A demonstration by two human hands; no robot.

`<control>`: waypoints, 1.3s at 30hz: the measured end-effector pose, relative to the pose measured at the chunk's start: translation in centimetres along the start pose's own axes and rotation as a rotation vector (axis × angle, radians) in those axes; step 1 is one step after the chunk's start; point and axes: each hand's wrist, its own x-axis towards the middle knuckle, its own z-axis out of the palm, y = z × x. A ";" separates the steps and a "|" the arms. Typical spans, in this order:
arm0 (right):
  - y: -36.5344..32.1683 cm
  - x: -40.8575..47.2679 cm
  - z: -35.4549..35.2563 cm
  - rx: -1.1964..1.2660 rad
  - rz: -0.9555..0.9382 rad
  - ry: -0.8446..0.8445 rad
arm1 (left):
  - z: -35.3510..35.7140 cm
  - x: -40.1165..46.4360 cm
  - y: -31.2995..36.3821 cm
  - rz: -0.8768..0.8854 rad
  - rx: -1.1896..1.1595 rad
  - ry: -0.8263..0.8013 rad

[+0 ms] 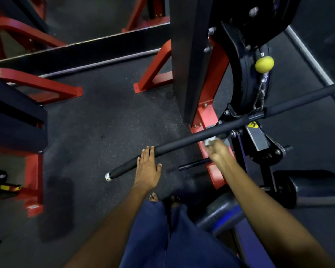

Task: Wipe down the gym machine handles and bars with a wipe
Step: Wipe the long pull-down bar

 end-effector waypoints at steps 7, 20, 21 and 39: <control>-5.9 -6.6 0.3 -0.188 -0.108 0.132 | -0.6 -0.4 -0.2 0.035 0.021 0.046; 0.6 -3.0 1.7 0.115 0.102 -0.044 | -2.7 -2.5 0.3 0.118 0.095 0.113; 1.7 -3.6 2.2 0.158 0.119 -0.071 | -3.0 -2.7 0.4 0.129 0.090 0.136; 2.7 -10.3 7.3 -0.353 -0.061 -0.241 | -11.8 -2.3 0.0 0.158 0.139 0.346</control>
